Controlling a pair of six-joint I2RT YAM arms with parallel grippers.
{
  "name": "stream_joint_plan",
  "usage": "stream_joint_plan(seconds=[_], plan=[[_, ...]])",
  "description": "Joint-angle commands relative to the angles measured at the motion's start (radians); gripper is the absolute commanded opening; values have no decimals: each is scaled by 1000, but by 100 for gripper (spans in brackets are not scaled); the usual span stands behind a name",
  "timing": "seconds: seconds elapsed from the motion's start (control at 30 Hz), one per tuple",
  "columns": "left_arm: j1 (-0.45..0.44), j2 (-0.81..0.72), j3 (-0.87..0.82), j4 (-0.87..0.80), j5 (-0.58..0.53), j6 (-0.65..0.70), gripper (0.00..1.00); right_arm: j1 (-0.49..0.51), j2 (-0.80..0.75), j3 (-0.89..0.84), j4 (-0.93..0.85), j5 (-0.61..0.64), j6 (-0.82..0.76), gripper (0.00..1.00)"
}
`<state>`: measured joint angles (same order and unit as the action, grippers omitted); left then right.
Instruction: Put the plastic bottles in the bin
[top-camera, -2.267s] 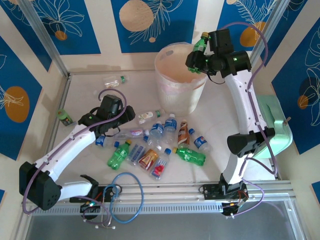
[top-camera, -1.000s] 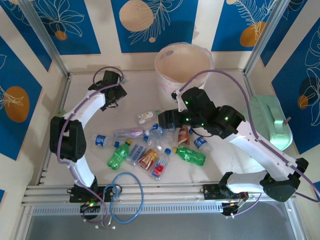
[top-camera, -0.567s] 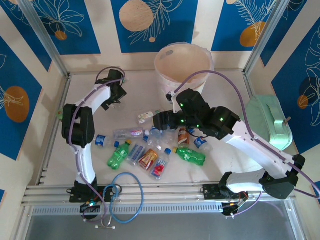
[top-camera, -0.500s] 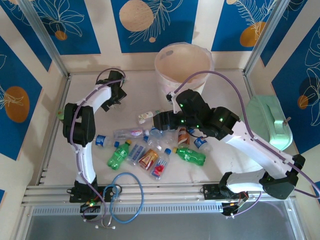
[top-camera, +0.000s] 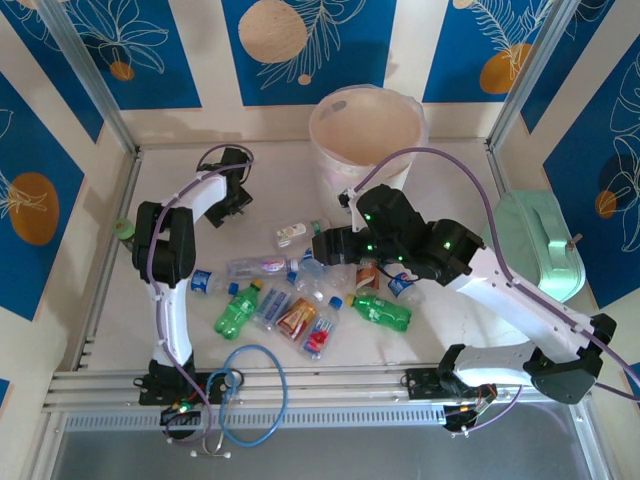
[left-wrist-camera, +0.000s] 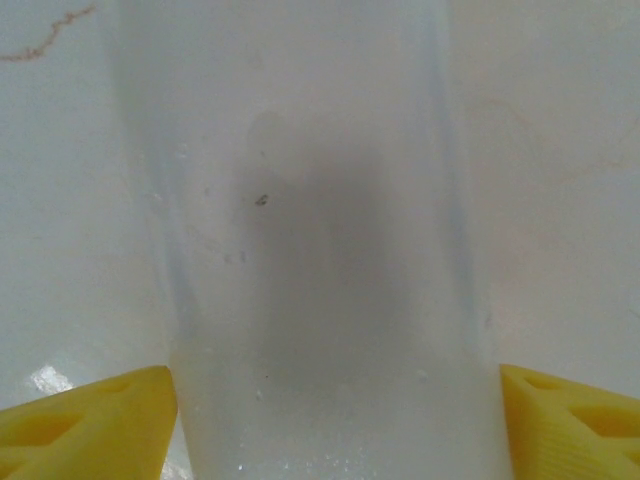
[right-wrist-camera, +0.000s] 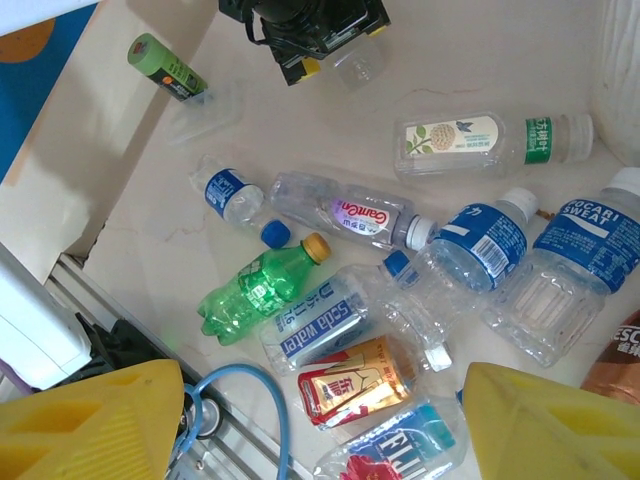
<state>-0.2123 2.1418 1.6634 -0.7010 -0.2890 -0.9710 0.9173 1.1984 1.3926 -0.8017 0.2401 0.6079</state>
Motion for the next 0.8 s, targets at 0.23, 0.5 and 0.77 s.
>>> stream_joint_plan(seconds=[0.23,0.5,0.77], plan=[[9,-65,-50,-26,-23,-10,71,6,-28,-3,-15,29,8,74],[4,-118,-95,-19,-30,4,63,-3,-28,2,-19,39,3,74],[0,-222,-175,-9,-56,32,59,-22,-31,2,-13,32,-4,73]])
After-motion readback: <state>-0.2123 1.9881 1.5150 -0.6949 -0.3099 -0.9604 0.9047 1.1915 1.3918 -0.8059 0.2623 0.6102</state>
